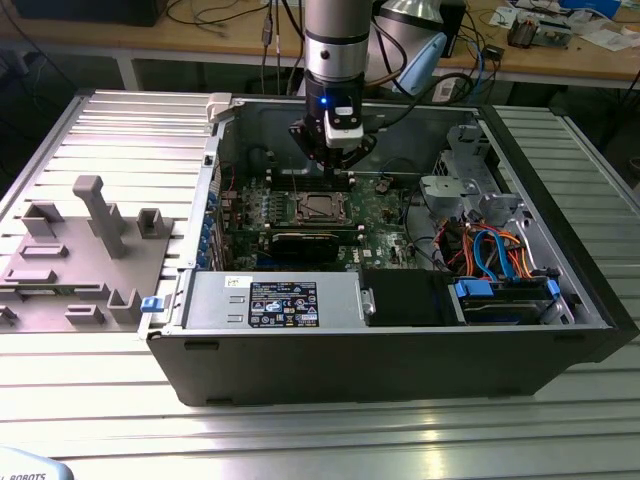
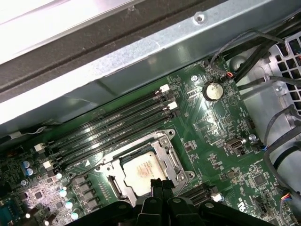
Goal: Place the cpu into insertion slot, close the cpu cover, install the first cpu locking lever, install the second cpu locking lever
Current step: 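Install the first cpu locking lever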
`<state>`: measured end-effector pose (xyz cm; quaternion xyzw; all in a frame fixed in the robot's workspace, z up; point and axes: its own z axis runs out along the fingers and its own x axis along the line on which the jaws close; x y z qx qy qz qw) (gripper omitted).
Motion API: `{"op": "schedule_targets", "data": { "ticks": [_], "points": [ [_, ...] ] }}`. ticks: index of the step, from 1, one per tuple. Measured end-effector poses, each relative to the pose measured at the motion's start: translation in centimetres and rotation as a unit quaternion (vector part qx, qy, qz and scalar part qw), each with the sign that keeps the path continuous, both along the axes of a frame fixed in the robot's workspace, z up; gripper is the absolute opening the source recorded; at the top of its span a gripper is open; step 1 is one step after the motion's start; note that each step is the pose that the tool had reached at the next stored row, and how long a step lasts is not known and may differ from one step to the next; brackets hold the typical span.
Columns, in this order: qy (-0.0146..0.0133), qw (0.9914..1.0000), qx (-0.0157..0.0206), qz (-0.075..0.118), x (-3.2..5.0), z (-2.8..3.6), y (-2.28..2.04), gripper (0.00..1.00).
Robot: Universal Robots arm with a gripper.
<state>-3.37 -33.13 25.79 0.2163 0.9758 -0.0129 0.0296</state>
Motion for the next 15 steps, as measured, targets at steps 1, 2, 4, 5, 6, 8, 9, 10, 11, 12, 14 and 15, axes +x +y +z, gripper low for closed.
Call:
{"op": "schedule_targets", "data": {
  "ticks": [1,2,4,5,6,8,9,10,11,12,14,15],
  "points": [
    [0.0,1.0,0.0,0.002,0.0,0.0,0.0,0.11],
    [0.0,0.99999,0.0,0.004,0.0,0.0,0.0,0.11],
    [0.0,0.99998,0.0,0.007,0.0,0.0,0.0,0.11],
    [0.0,0.99997,0.0,0.008,0.0,0.0,0.0,0.11],
    [0.0,0.99995,0.0,0.01,0.0,0.0,0.0,0.11],
    [0.0,0.99993,0.0,0.012,0.0,0.0,0.0,0.11],
    [0.0,0.99991,0.0,0.014,0.0,0.0,0.0,0.11],
    [0.0,0.99988,0.0,0.016,0.0,0.0,0.0,0.11],
    [0.0,0.99986,0.0,0.017,0.0,0.0,0.0,0.11],
    [0.0,0.99984,0.0,0.018,0.0,0.0,0.0,0.11],
    [0.0,0.99975,0.0,0.022,0.0,0.0,0.0,0.11],
    [0.0,0.99972,0.0,0.024,0.0,0.0,0.0,0.11]
  ]
}}
